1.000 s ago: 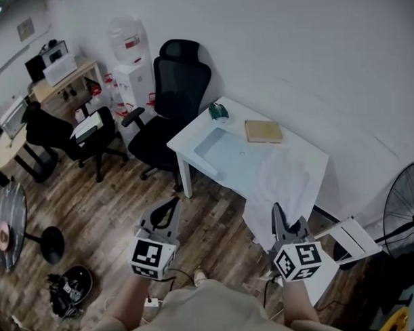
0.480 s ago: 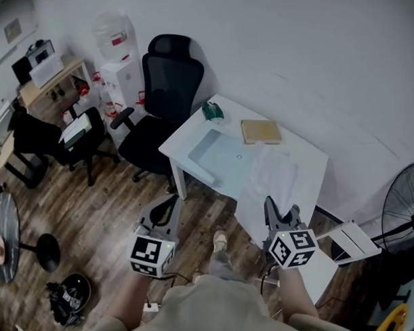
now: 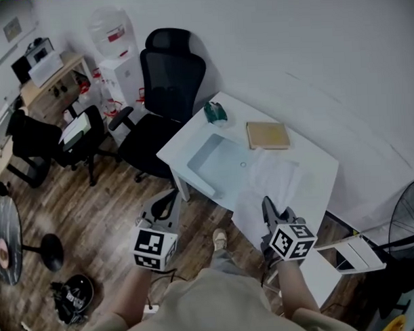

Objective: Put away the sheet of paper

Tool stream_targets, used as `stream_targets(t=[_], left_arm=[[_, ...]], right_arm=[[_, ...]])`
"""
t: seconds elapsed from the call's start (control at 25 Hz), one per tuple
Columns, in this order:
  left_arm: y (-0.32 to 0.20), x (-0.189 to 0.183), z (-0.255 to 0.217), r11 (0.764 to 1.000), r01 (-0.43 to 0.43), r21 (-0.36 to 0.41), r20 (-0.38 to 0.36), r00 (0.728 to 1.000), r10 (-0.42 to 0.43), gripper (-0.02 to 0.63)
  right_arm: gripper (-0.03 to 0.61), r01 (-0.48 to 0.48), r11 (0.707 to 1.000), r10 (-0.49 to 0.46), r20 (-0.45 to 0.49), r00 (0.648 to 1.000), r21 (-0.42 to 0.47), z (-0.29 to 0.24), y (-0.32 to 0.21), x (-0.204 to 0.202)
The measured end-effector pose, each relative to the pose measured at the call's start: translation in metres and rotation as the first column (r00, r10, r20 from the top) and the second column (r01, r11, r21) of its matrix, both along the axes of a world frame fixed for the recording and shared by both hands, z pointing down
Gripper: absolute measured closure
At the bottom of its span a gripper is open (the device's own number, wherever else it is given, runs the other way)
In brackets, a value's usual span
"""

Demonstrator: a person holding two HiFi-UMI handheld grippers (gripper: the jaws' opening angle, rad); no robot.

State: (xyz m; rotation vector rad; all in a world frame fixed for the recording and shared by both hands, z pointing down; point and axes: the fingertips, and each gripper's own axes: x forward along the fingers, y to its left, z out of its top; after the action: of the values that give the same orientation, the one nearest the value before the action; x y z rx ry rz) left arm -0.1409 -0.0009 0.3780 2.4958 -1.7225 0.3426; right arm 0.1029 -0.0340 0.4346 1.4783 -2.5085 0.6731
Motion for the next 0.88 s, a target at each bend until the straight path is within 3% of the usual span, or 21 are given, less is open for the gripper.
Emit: stream_targets(t=[0.52, 0.88], left_arm=[[-0.133, 0.006, 0.056, 0.986, 0.053, -0.159, 0.015, 0.999, -0.051, 0.594], [-0.205, 0.014, 0.098, 0.959, 0.082, -0.270, 0.038, 0.997, -0.074, 0.594]], right_arm=[[0.555, -0.003, 0.979, 0.019, 0.073, 0.997, -0.205, 0.067, -0.126, 0.031], [0.555, 0.027, 0.923, 0.046, 0.180, 0.983, -0.383, 0.127, -0.172, 0.045]])
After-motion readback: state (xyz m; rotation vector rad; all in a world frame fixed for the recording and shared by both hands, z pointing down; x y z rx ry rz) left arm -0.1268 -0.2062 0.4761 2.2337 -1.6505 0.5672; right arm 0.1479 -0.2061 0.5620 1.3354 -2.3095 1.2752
